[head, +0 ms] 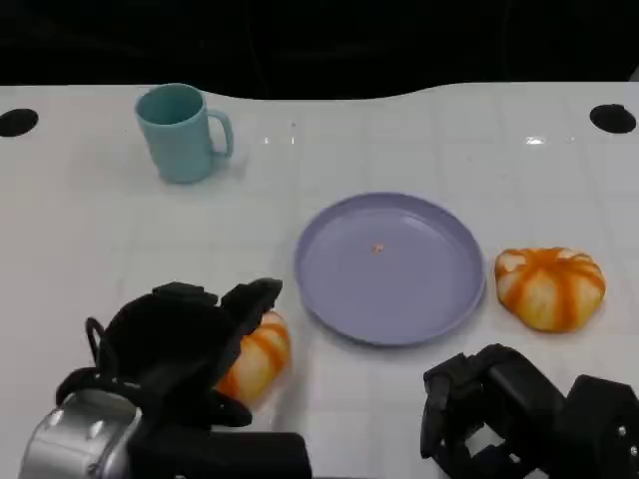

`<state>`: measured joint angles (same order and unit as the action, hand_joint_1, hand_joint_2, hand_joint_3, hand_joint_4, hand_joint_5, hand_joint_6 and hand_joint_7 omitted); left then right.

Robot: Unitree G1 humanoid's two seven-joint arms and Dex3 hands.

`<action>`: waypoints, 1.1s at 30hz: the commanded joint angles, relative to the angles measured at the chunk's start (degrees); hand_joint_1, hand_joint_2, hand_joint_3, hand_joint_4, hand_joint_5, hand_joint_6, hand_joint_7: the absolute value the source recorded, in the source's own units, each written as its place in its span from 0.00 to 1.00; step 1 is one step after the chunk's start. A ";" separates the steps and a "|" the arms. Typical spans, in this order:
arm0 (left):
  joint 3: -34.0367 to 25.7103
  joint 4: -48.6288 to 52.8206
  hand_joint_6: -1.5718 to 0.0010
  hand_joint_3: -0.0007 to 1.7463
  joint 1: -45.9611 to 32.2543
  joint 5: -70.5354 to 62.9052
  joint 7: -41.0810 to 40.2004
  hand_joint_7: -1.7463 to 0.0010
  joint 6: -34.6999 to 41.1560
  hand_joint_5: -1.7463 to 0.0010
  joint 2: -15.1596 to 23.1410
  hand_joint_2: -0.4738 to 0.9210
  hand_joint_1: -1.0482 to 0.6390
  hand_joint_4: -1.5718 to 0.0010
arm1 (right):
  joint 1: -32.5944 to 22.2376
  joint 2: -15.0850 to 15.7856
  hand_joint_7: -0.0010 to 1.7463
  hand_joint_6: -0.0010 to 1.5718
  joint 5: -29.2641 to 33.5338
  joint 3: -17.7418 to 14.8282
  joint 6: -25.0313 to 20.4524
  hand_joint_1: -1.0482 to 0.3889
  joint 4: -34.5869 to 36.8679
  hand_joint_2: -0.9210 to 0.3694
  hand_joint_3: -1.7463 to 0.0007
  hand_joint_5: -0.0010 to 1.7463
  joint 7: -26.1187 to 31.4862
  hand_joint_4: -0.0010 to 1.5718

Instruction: Grasp the bread from the table and place it into the plate.

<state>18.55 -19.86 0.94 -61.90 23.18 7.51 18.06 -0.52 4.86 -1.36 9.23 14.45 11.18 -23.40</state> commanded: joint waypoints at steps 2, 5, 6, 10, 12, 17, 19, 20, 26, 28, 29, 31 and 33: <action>1.82 2.72 0.91 0.00 1.82 -2.51 0.85 1.00 2.59 0.88 -0.33 0.95 0.25 0.82 | -0.42 0.92 0.61 1.00 -0.30 -0.20 0.22 0.00 -0.29 0.63 0.23 0.73 -0.13 0.98; 2.94 4.82 0.91 0.00 3.04 -3.17 0.81 1.00 3.50 0.88 -0.48 0.95 0.26 0.83 | -0.48 0.81 0.60 1.00 -0.77 -0.32 0.34 0.00 -0.05 0.63 0.23 0.73 -0.39 0.98; 3.37 5.71 0.91 0.00 3.51 -3.44 0.86 1.00 3.86 0.89 -0.58 0.95 0.26 0.83 | -0.51 0.84 0.60 1.00 -0.72 -0.30 0.33 0.00 -0.06 0.63 0.23 0.73 -0.40 0.98; 4.97 10.60 0.91 0.00 5.68 -3.92 0.42 1.00 4.97 0.89 -1.17 0.95 0.26 0.83 | -0.62 0.91 0.60 1.00 -0.11 -0.12 0.33 0.00 -0.37 0.63 0.22 0.73 -0.01 0.98; 5.80 12.93 0.91 0.00 6.61 -4.17 -0.33 1.00 5.32 0.89 -1.37 0.95 0.26 0.83 | -0.76 0.82 0.60 1.00 -0.16 -0.11 0.38 0.00 -0.46 0.63 0.22 0.73 0.04 0.98; 7.84 19.53 0.91 0.00 9.28 -4.28 -2.59 1.00 5.85 0.90 -2.01 0.95 0.26 0.84 | -1.13 0.77 0.60 1.00 -0.33 -0.05 0.41 0.00 -0.70 0.63 0.22 0.73 -0.04 0.98; 8.47 22.25 0.92 0.00 10.39 -3.96 -3.68 1.00 5.91 0.91 -2.32 0.95 0.27 0.84 | -1.21 0.78 0.60 1.00 -0.34 -0.04 0.36 0.00 -0.79 0.63 0.22 0.73 -0.05 0.97; 8.76 23.26 0.92 0.00 10.84 -3.82 -4.15 1.00 5.92 0.91 -2.38 0.95 0.27 0.84 | -1.20 0.76 0.60 1.00 -0.38 -0.05 0.35 0.00 -0.75 0.63 0.22 0.73 -0.07 0.97; 9.69 33.01 0.91 0.01 14.12 -0.80 -10.28 0.99 3.94 0.91 -3.12 0.98 0.29 0.83 | -0.84 0.72 0.60 1.00 -0.04 -0.04 0.67 0.00 -0.25 0.64 0.22 0.74 0.19 0.97; 9.54 36.29 0.86 0.02 14.86 1.25 -13.45 0.98 2.28 0.88 -3.28 0.99 0.33 0.75 | -0.76 0.67 0.60 1.00 -0.11 -0.05 0.96 0.00 -0.04 0.64 0.22 0.74 0.15 0.98; 9.57 37.94 0.82 0.03 15.16 2.20 -15.63 0.97 0.99 0.80 -3.17 1.00 0.35 0.71 | -0.76 0.66 0.60 1.00 -0.12 -0.05 0.98 0.00 -0.06 0.64 0.21 0.74 0.14 0.98; 9.69 40.77 0.61 0.10 15.57 3.87 -20.16 0.95 -1.87 0.31 -2.73 1.00 0.39 0.69 | -0.81 0.71 0.61 1.00 -0.02 -0.01 0.97 0.00 -0.19 0.64 0.21 0.74 0.18 0.98; 9.23 43.18 0.47 0.16 15.68 6.34 -24.17 0.91 -5.06 0.16 -2.48 1.00 0.42 0.64 | -0.74 0.70 0.60 1.00 -0.08 -0.03 1.26 0.00 0.02 0.64 0.21 0.74 0.10 0.98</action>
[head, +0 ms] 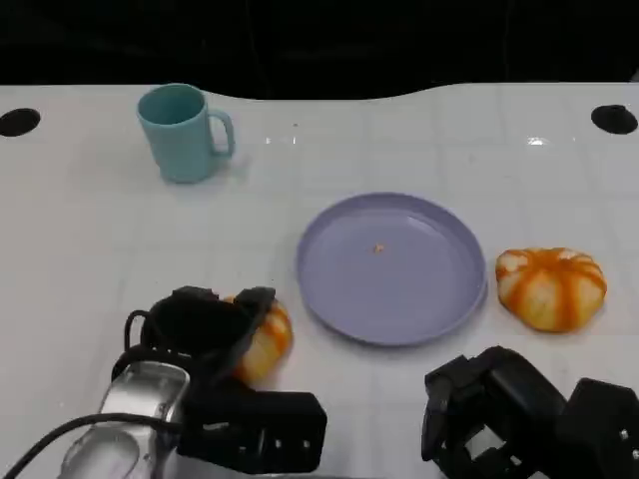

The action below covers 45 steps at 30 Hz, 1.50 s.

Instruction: Grasp the bread from the table and place it into the plate.

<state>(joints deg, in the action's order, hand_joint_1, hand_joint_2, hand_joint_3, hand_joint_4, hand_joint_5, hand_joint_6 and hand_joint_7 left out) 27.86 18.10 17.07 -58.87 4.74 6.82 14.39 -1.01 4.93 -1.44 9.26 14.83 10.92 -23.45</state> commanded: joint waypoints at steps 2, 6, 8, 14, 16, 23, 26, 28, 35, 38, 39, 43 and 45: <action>-0.40 7.05 0.33 0.27 -0.59 5.08 -9.82 0.78 -7.17 0.06 1.51 0.97 0.44 0.55 | -0.06 0.51 0.60 1.00 -0.43 -0.17 1.59 0.00 0.96 0.63 0.22 0.74 -0.19 0.98; -0.44 9.94 0.59 0.55 -0.93 6.90 -18.94 0.14 -12.47 0.00 2.07 0.84 0.46 0.51 | -0.22 0.54 0.60 1.00 -0.43 -0.18 1.38 0.00 0.83 0.63 0.22 0.74 -0.13 0.99; -0.35 10.48 0.65 0.62 -0.87 7.35 -21.29 0.04 -13.76 0.00 2.29 0.82 0.46 0.51 | -0.21 0.65 0.60 1.00 -0.11 -0.11 1.18 0.00 0.61 0.63 0.22 0.73 0.03 0.98; 0.25 10.35 0.65 0.62 -0.70 6.44 -25.98 0.07 -14.45 0.00 2.83 0.79 0.45 0.55 | 0.32 0.64 0.60 1.00 -0.15 -0.23 2.34 0.00 1.74 0.63 0.22 0.73 -0.15 0.99; 0.45 9.89 0.65 0.62 -0.73 5.97 -27.12 0.07 -14.45 0.00 3.17 0.79 0.45 0.56 | 0.43 0.52 0.60 1.00 -0.51 -0.31 2.47 0.00 2.15 0.64 0.22 0.73 -0.33 0.99; -0.60 10.35 0.66 0.67 -0.68 7.15 -33.86 0.01 -18.54 0.00 3.84 0.73 0.47 0.55 | -0.02 0.25 0.60 1.00 -1.06 -0.24 1.98 0.00 1.78 0.64 0.22 0.73 -0.56 0.99; -1.55 8.52 0.66 0.67 -0.59 7.81 -34.24 0.00 -19.07 0.00 4.38 0.71 0.47 0.55 | 0.19 0.20 0.60 1.00 -1.00 -0.27 2.17 0.00 2.05 0.65 0.21 0.74 -0.59 0.99; -1.82 7.68 0.66 0.67 -0.44 7.54 -35.07 0.00 -19.52 0.00 4.79 0.70 0.48 0.55 | 0.33 0.21 0.60 1.00 -1.01 -0.31 2.52 0.00 2.30 0.65 0.21 0.74 -0.69 0.99; -3.25 3.56 0.65 0.68 -0.52 7.57 -36.67 0.00 -20.88 0.00 5.57 0.70 0.48 0.52 | 0.24 0.15 0.60 1.00 -1.29 -0.46 3.11 0.00 2.83 0.66 0.21 0.73 -1.05 0.99; -3.72 2.07 0.66 0.67 -0.64 7.65 -36.33 0.00 -21.14 0.00 5.59 0.70 0.47 0.52 | 0.06 0.13 0.60 1.00 -1.28 -0.45 2.40 0.00 2.42 0.66 0.21 0.73 -0.91 0.99; -3.89 1.54 0.66 0.67 -0.55 7.97 -36.29 0.00 -21.57 0.00 5.45 0.70 0.47 0.52 | -0.01 0.14 0.60 1.00 -1.36 -0.45 2.41 0.00 2.39 0.66 0.21 0.73 -1.00 0.99; -4.34 0.47 0.65 0.64 0.29 9.02 -36.30 0.00 -23.21 0.00 4.62 0.71 0.48 0.51 | -0.11 0.22 0.60 1.00 -1.38 -0.42 2.21 0.00 2.26 0.65 0.21 0.73 -1.10 0.99; -4.40 0.65 0.65 0.63 1.40 9.47 -36.62 0.00 -24.28 0.00 4.07 0.72 0.48 0.51 | -0.28 0.25 0.61 1.00 -1.06 -0.35 1.56 0.00 1.65 0.65 0.22 0.73 -0.78 0.99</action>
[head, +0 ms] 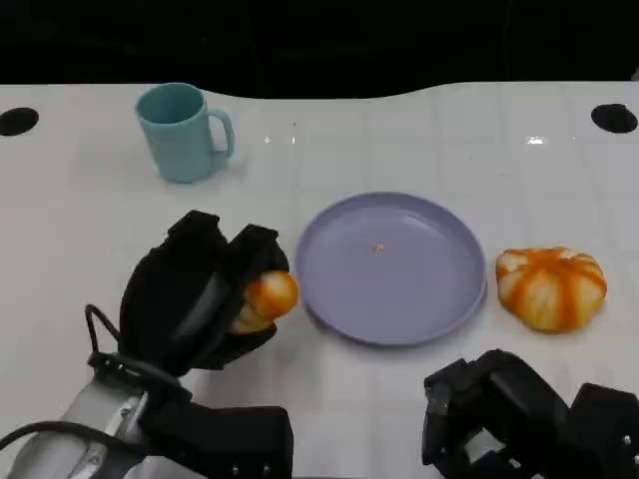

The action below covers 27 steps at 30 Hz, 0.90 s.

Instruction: Grasp the bread from the table and place it into the plate.

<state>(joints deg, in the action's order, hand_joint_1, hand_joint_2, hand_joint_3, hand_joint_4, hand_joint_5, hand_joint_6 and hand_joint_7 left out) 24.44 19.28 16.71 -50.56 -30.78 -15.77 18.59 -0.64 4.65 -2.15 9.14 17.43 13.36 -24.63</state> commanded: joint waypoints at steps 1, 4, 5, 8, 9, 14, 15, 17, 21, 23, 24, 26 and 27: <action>-0.99 -0.34 0.65 0.62 2.28 1.30 -1.18 0.00 -2.13 0.00 -0.36 0.72 0.48 0.50 | -0.71 0.54 0.61 1.00 -0.34 -0.22 -1.13 0.00 -0.92 0.65 0.22 0.73 0.42 0.99; -1.00 0.34 0.66 0.56 3.87 1.81 -0.65 0.00 -2.84 0.00 -1.32 0.74 0.46 0.51 | -0.88 0.54 0.61 1.00 -0.50 -0.24 -0.98 0.00 -0.83 0.65 0.22 0.73 0.25 0.99; -0.93 1.12 0.66 0.55 4.71 2.64 -0.29 0.00 -3.55 0.00 -2.07 0.74 0.46 0.52 | -0.92 0.47 0.61 1.00 -0.66 -0.27 -0.93 0.00 -0.73 0.64 0.22 0.73 0.17 0.99; -0.32 3.42 0.63 0.59 6.99 3.95 0.47 0.00 -4.99 0.00 -3.84 0.70 0.49 0.49 | -1.20 0.37 0.61 1.00 -0.63 -0.19 -0.92 0.00 -0.94 0.64 0.22 0.73 0.24 0.99; 0.00 4.21 0.63 0.59 7.80 3.91 0.49 0.00 -5.30 0.00 -4.30 0.69 0.50 0.49 | -1.19 0.34 0.61 1.00 -0.64 -0.18 -0.50 0.00 -0.72 0.64 0.23 0.73 0.17 0.99; 1.59 7.83 0.63 0.60 11.73 3.59 0.33 0.00 -6.28 0.00 -6.78 0.65 0.50 0.48 | -1.48 0.20 0.59 1.00 -1.09 -0.10 -0.26 0.00 -0.65 0.61 0.25 0.72 -0.22 0.99; 1.90 8.84 0.63 0.62 12.55 3.56 0.15 0.00 -6.51 0.00 -7.36 0.65 0.50 0.48 | -1.67 0.21 0.59 1.00 -1.05 0.00 -0.60 0.00 -1.09 0.61 0.25 0.72 -0.10 0.98; 2.49 10.72 0.62 0.65 13.96 3.36 -0.18 0.00 -6.73 0.00 -8.33 0.63 0.49 0.47 | -1.96 0.26 0.59 1.00 -0.76 0.17 -0.68 0.00 -1.71 0.61 0.25 0.72 0.14 0.98; 3.61 14.00 0.60 0.69 16.28 3.39 -0.01 0.00 -6.63 0.00 -10.21 0.61 0.50 0.45 | -2.12 0.21 0.60 1.00 -0.60 0.28 -0.84 0.00 -2.04 0.61 0.25 0.73 0.44 0.98; 4.06 16.26 0.59 0.70 17.59 3.64 -0.22 0.00 -7.14 0.00 -11.30 0.60 0.50 0.45 | -2.21 0.18 0.60 1.00 -0.80 0.31 -1.30 0.00 -2.36 0.62 0.24 0.73 0.39 0.98; 4.35 17.43 0.59 0.71 18.33 3.59 -0.10 0.00 -7.13 0.00 -11.87 0.60 0.50 0.44 | -2.19 0.20 0.61 1.00 -0.78 0.32 -1.04 0.00 -2.23 0.62 0.24 0.73 0.33 0.98; 4.98 19.68 0.58 0.74 19.75 3.34 -0.11 0.00 -6.97 0.00 -12.98 0.59 0.50 0.44 | -2.14 0.17 0.61 1.00 -0.87 0.31 -0.59 0.00 -1.93 0.62 0.24 0.73 0.19 0.98; 5.24 20.46 0.58 0.74 20.24 3.26 -0.23 0.00 -6.90 0.00 -13.30 0.59 0.50 0.43 | -2.14 0.17 0.60 1.00 -0.88 0.31 -0.51 0.00 -1.89 0.62 0.24 0.73 0.17 0.98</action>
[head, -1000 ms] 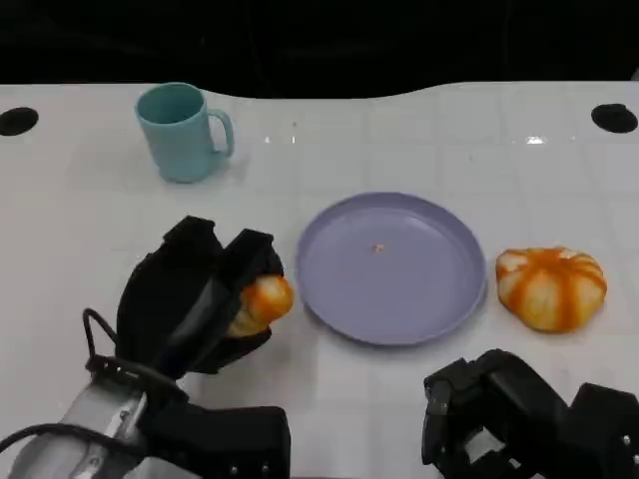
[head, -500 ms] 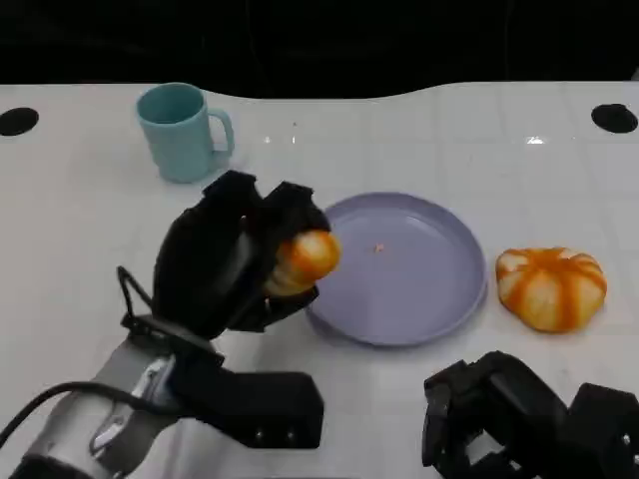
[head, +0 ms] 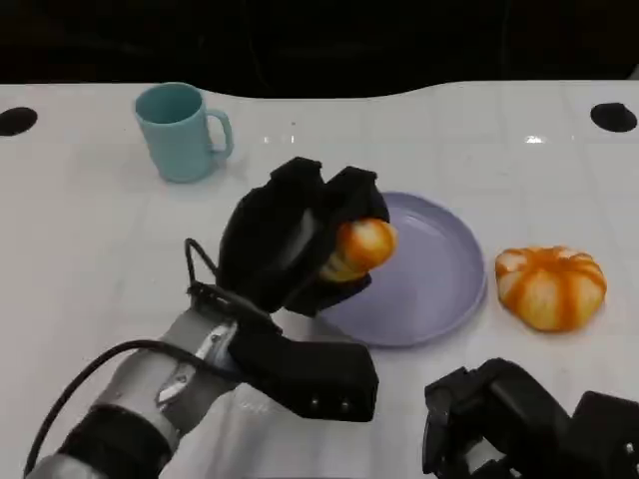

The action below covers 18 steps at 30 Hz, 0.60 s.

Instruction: Grasp the bread from the table and place it into the plate.

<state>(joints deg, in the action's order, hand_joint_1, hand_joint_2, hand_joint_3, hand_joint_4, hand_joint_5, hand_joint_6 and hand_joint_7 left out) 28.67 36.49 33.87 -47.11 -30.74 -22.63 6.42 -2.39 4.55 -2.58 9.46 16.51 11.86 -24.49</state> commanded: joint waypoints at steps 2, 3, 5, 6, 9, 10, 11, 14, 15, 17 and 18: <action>1.68 5.04 0.58 0.75 4.13 -0.44 -0.39 0.00 0.50 0.00 -2.17 0.59 0.50 0.44 | -0.44 0.29 0.60 1.00 -0.26 0.09 0.08 0.00 -0.74 0.62 0.24 0.73 0.19 0.98; 1.91 5.87 0.58 0.74 4.56 -0.44 -0.52 0.00 0.65 0.00 -2.63 0.58 0.51 0.44 | -0.48 0.26 0.60 1.00 -0.30 0.11 -0.14 0.00 -0.90 0.63 0.23 0.73 0.20 0.98; 2.31 8.04 0.57 0.74 5.52 -0.40 -1.04 0.00 0.58 0.00 -3.57 0.57 0.51 0.44 | -0.45 0.11 0.60 1.00 -0.33 0.10 -0.09 0.00 -0.77 0.63 0.23 0.73 0.31 0.98; 2.43 9.08 0.57 0.74 5.98 -0.37 -1.33 0.00 0.50 0.00 -3.93 0.57 0.52 0.44 | -0.44 0.05 0.60 1.00 -0.24 0.14 -0.08 0.00 -0.77 0.63 0.23 0.73 0.44 0.98; 2.98 11.52 0.56 0.74 7.37 -0.70 -2.30 0.00 0.64 0.00 -4.61 0.59 0.51 0.43 | -0.24 -0.01 0.60 1.00 0.04 0.26 1.33 0.00 -0.10 0.63 0.22 0.73 0.52 0.98; 3.17 12.14 0.56 0.74 7.72 -0.79 -2.68 0.00 0.58 0.00 -4.71 0.59 0.51 0.43 | -0.17 0.00 0.60 1.00 0.08 0.31 1.80 0.00 0.16 0.63 0.22 0.73 0.51 0.98; 3.36 12.94 0.56 0.74 8.15 -0.78 -2.96 0.00 0.42 0.00 -4.85 0.59 0.51 0.43 | -0.16 0.00 0.60 1.00 -0.01 0.36 1.56 0.00 0.11 0.63 0.22 0.73 0.49 0.98; 3.58 14.50 0.59 0.72 9.08 -0.15 -2.08 0.02 0.09 0.00 -5.11 0.61 0.51 0.43 | -0.19 0.07 0.60 1.00 -0.06 0.48 0.85 0.00 -0.20 0.64 0.22 0.73 0.55 0.99; 3.53 14.47 0.60 0.71 9.32 0.34 -0.22 0.02 0.37 0.00 -5.03 0.62 0.51 0.43 | -0.28 -0.02 0.60 1.00 -0.05 0.52 1.10 0.00 -0.19 0.64 0.22 0.73 0.67 0.99; 3.53 14.01 0.60 0.52 9.59 0.95 2.61 0.25 0.95 0.00 -4.76 0.75 0.47 0.51 | -0.40 -0.12 0.60 1.00 -0.06 0.59 1.45 0.00 -0.19 0.64 0.22 0.73 0.81 0.99; 3.54 13.46 0.61 0.43 9.67 1.16 4.28 0.39 1.29 0.01 -4.50 0.80 0.45 0.55 | -0.35 -0.15 0.60 1.00 -0.02 0.61 1.62 0.00 -0.10 0.64 0.22 0.73 0.90 0.99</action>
<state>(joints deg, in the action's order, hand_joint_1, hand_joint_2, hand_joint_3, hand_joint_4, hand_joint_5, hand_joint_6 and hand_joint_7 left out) 32.06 50.53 41.95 -46.89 -30.01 -22.00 1.16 -2.40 4.33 -2.50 10.17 17.52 11.78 -24.01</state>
